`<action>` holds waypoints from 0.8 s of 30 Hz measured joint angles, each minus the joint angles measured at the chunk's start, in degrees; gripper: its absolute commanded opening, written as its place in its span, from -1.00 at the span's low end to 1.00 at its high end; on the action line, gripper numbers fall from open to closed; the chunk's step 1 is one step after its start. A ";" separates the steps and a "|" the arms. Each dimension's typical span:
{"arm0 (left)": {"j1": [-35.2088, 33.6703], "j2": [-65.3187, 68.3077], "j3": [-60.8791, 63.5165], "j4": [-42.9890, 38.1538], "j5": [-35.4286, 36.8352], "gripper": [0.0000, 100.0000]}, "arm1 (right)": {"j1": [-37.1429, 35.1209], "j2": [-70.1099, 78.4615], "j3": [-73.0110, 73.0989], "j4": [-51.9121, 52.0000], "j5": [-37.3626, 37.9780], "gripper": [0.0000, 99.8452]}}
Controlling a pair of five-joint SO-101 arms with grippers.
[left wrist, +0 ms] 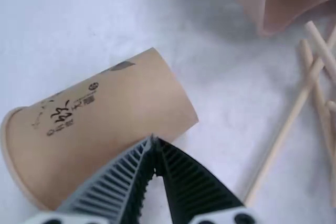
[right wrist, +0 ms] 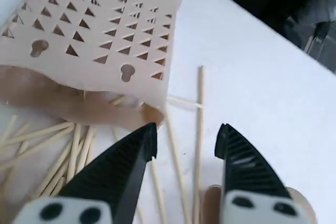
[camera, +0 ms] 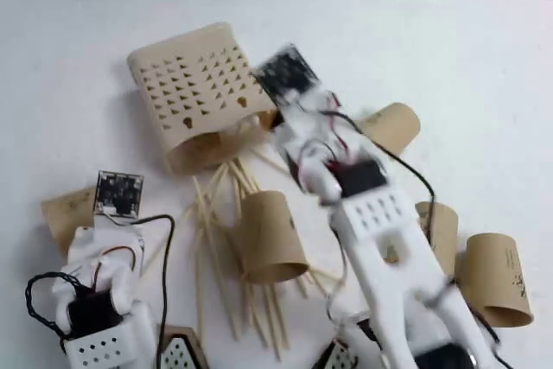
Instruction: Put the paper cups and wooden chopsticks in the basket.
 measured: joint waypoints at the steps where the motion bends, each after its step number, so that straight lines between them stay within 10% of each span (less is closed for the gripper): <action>1: 0.00 0.00 0.00 0.00 0.00 -0.95 | -0.44 2.99 -1.23 0.00 0.00 -0.61; 13: 0.00 0.00 0.00 0.00 0.00 -0.95 | -1.14 19.69 -8.09 -0.97 0.00 -0.37; 24: 0.00 0.00 0.00 0.00 0.00 -0.95 | -0.44 29.89 -8.09 -16.70 -0.09 -0.64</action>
